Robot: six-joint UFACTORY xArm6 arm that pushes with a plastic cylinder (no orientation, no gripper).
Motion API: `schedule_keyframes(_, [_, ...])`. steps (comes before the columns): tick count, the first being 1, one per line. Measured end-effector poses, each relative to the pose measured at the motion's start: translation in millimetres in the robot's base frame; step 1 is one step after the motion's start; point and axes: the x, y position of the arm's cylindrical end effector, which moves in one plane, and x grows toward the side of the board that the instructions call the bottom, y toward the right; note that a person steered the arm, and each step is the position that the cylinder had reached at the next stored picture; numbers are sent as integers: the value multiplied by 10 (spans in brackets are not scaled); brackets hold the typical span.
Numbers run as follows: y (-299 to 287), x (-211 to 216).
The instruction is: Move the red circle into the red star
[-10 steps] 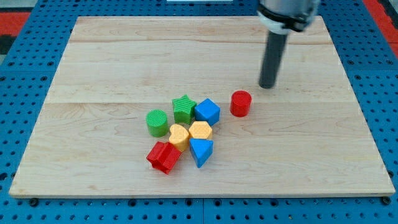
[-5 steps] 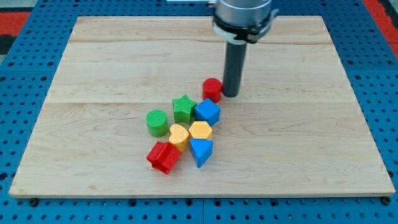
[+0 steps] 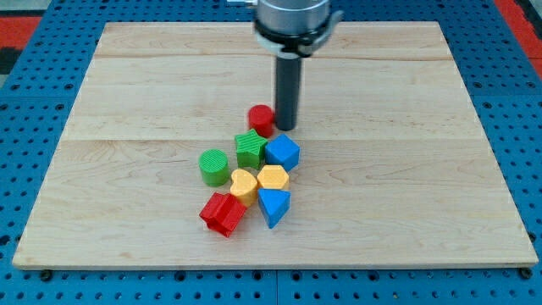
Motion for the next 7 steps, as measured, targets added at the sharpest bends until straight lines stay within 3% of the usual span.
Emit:
schedule_keyframes(1, [-310, 70])
schedule_keyframes(2, [-484, -230])
schedule_keyframes(5, [-1827, -428])
schedule_keyframes(6, [-2037, -301])
schedule_keyframes(7, [-1774, -33])
